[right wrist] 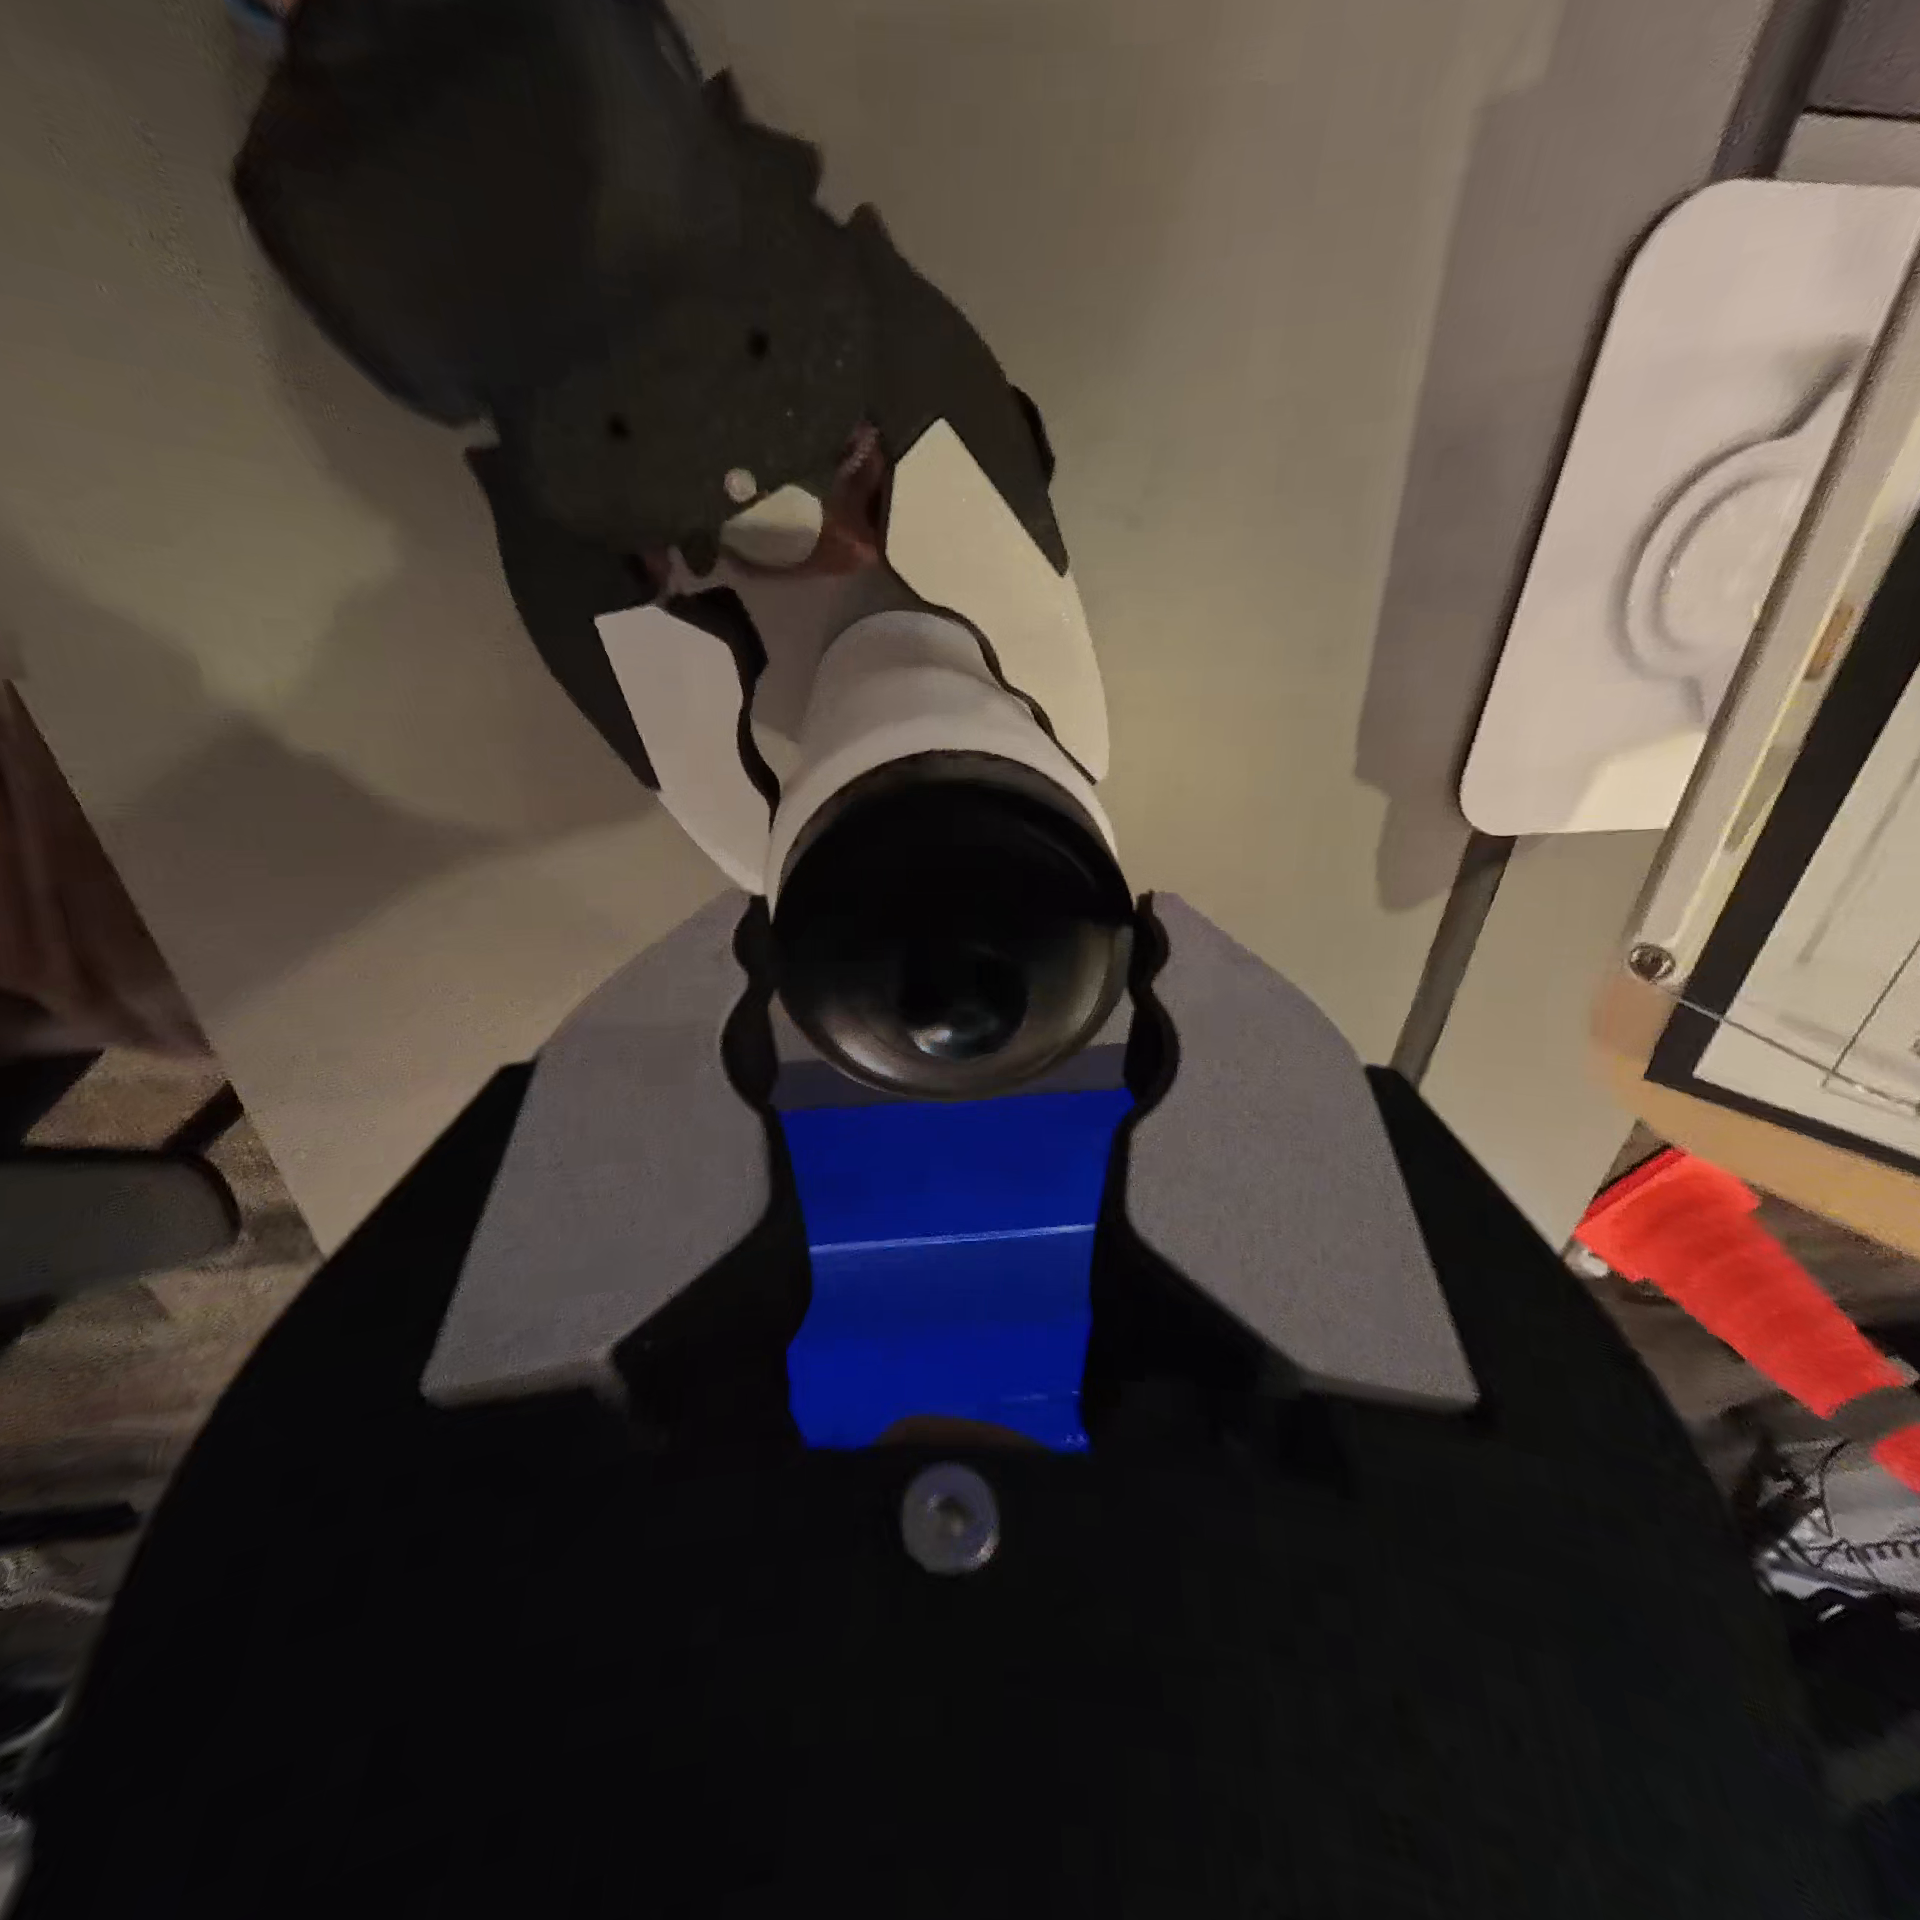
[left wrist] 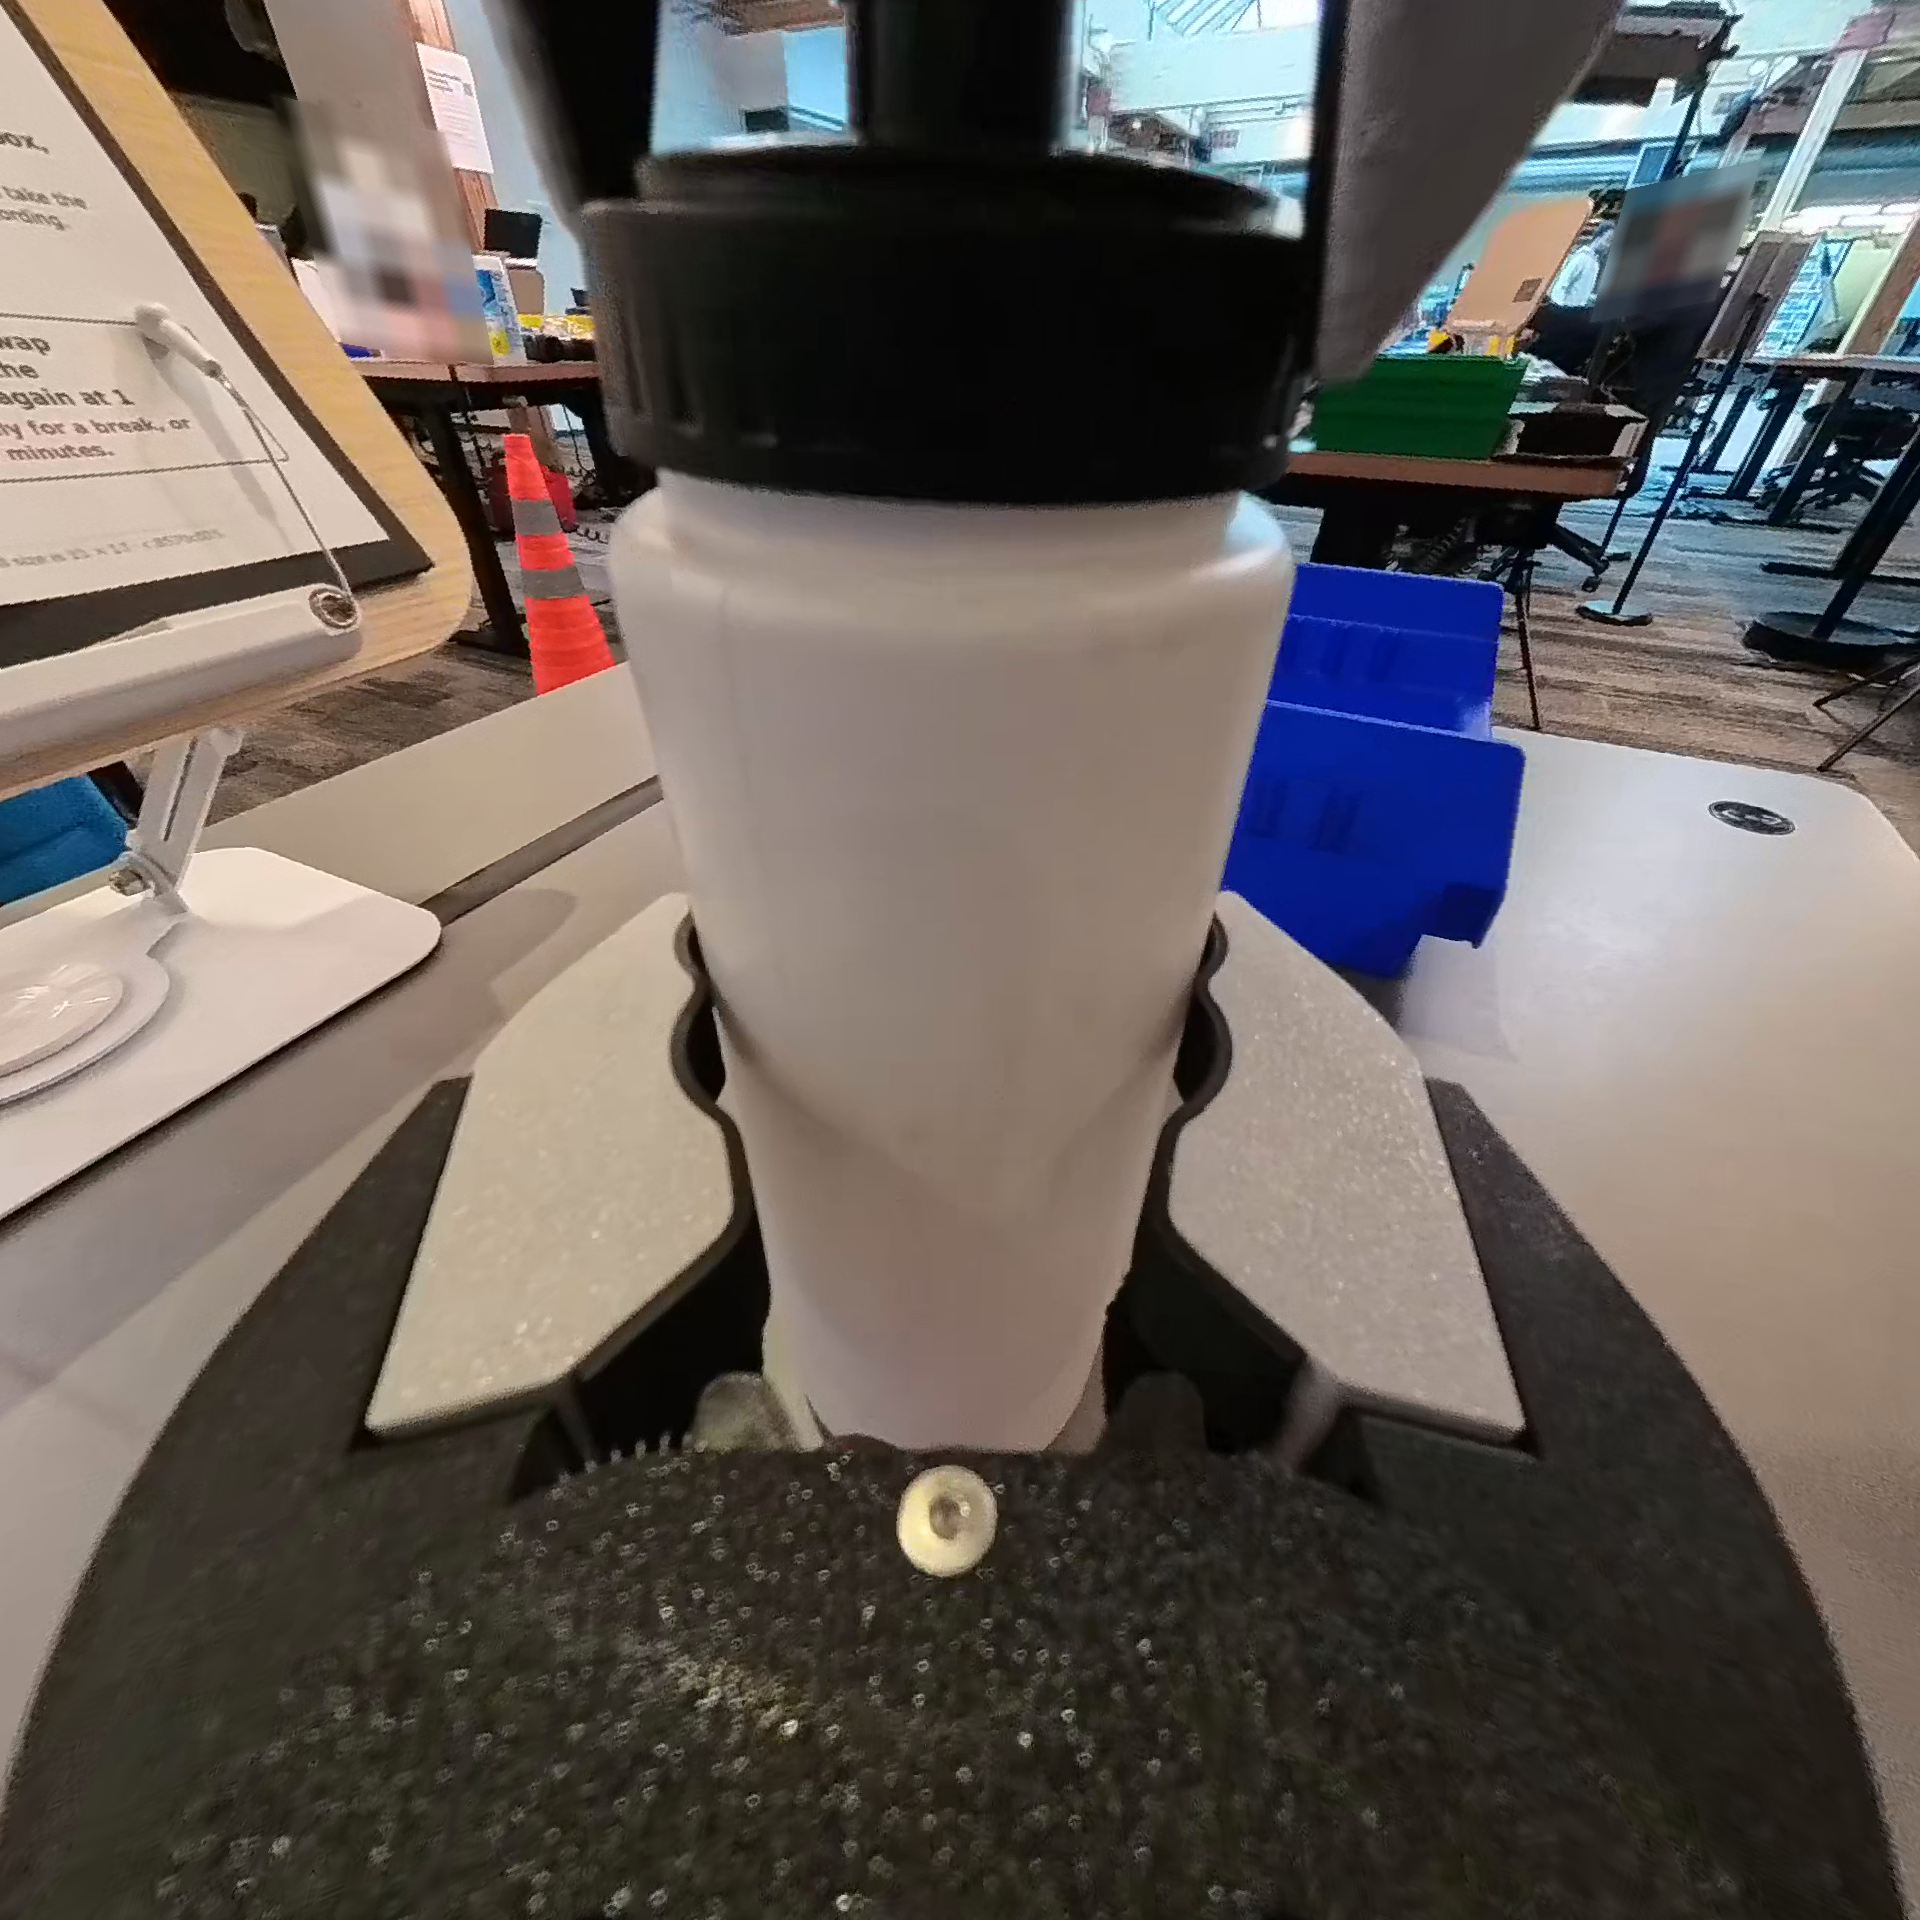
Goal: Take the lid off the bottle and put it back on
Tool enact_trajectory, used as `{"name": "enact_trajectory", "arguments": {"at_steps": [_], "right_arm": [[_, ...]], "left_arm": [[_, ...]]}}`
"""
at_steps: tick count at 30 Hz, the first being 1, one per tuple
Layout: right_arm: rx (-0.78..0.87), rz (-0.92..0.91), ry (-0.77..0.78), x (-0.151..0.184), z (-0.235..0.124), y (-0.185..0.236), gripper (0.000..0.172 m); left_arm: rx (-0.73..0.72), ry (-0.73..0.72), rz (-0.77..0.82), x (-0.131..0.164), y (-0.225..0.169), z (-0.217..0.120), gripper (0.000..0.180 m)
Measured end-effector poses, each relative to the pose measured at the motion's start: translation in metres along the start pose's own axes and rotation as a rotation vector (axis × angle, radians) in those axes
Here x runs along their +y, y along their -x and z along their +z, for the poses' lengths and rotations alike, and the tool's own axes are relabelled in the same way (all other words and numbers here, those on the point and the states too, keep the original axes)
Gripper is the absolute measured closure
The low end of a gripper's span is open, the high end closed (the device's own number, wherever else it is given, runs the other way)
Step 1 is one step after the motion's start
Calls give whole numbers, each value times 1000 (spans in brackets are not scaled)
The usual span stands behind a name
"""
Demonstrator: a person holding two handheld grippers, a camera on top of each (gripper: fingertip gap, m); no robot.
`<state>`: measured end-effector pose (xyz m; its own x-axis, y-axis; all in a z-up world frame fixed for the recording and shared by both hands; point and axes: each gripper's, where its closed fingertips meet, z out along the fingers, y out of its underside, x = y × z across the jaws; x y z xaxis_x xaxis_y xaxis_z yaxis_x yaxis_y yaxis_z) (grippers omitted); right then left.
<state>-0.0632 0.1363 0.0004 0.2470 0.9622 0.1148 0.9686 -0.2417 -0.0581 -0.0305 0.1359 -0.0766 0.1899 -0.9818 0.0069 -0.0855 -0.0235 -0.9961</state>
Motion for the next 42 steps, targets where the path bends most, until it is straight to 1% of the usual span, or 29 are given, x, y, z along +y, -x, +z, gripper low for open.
{"name": "enact_trajectory", "arguments": {"at_steps": [4,5,7,8,10,12,13,14,15,17,19,21,24,26,27,30,32,35,38,42], "right_arm": [[-44,37,10,-3,0,-1,105],[-56,57,-17,-6,-2,2,100],[-66,100,-90,-16,-9,7,84],[-53,135,-138,-21,-14,8,84],[62,305,-180,-23,-21,-6,86],[110,511,-180,-17,-22,-12,84],[168,601,-160,-9,-23,-18,85],[217,691,-134,2,-23,-21,90],[223,763,-126,8,-22,-20,91],[187,840,-157,7,-18,-14,91],[224,900,-155,14,-17,-18,101],[238,934,-149,17,-14,-20,104],[215,959,-153,16,-13,-22,103],[246,941,-124,21,-15,-26,105],[275,926,-107,24,-17,-29,98],[292,901,-90,26,-21,-31,92],[261,905,-64,28,-17,-27,91],[222,925,-77,25,-16,-26,92],[159,938,-81,21,-14,-20,90],[124,953,-78,20,-10,-15,86]], "left_arm": [[5,3,-5,1,1,0,94],[4,3,-6,1,1,0,94],[4,5,-6,1,1,0,94],[3,4,-7,1,1,0,94],[3,5,-8,2,1,0,94],[1,5,-9,2,1,0,94],[-1,6,-9,2,1,0,94],[-2,6,-10,2,1,0,94],[-2,7,-11,2,1,0,94],[-3,9,-10,3,1,0,94],[-3,12,-11,3,2,0,94],[-3,13,-12,3,2,0,94],[-2,14,-14,4,2,1,94],[-2,15,-14,4,2,1,94],[-1,16,-15,4,2,1,94],[3,16,-15,4,2,1,94],[4,16,-17,5,2,1,94],[5,17,-16,5,2,1,94],[4,19,-16,6,2,1,94],[6,21,-18,6,2,1,94]]}}
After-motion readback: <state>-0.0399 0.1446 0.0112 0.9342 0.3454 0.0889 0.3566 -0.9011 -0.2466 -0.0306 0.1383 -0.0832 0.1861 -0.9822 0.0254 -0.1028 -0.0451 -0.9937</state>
